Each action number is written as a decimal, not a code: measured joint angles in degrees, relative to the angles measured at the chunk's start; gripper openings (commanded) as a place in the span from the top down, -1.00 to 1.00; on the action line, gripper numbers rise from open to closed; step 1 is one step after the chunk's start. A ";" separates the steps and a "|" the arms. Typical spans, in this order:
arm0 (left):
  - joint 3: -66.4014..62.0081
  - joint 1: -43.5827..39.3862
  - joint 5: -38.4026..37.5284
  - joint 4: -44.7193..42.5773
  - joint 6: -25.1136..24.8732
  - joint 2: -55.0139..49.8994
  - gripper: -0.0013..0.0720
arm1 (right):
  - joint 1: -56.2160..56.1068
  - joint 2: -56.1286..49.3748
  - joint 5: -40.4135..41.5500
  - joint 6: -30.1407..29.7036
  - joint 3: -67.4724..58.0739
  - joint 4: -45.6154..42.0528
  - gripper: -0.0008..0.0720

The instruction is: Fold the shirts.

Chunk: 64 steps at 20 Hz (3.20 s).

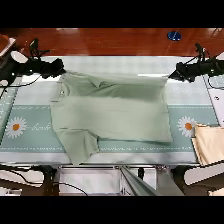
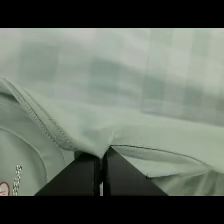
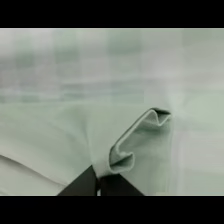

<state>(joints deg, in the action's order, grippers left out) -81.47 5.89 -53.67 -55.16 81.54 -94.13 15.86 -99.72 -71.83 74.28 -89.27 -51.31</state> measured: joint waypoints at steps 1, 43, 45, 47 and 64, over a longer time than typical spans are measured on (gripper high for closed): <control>-0.42 0.92 -3.61 0.04 -1.20 -0.02 0.91 | 0.00 -0.07 -2.29 -0.39 -0.44 -0.76 0.91; 59.39 11.85 -11.63 5.88 -9.64 28.85 0.91 | 17.90 54.66 3.15 6.49 59.54 -9.49 -0.16; 59.47 11.37 -10.56 6.38 -9.44 28.76 0.91 | 19.87 54.71 0.15 8.11 62.31 -12.09 -0.16; 59.52 11.13 -9.51 6.71 -9.29 28.72 0.91 | 19.76 54.73 -1.84 8.72 65.85 -11.85 -0.16; 53.13 10.91 -7.76 5.14 -9.33 28.68 0.91 | 2.82 39.56 6.82 5.20 59.06 -2.99 0.91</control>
<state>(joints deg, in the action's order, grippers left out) -28.34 16.80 -61.43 -50.02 72.20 -65.45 18.68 -60.16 -65.01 79.48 -30.22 -54.30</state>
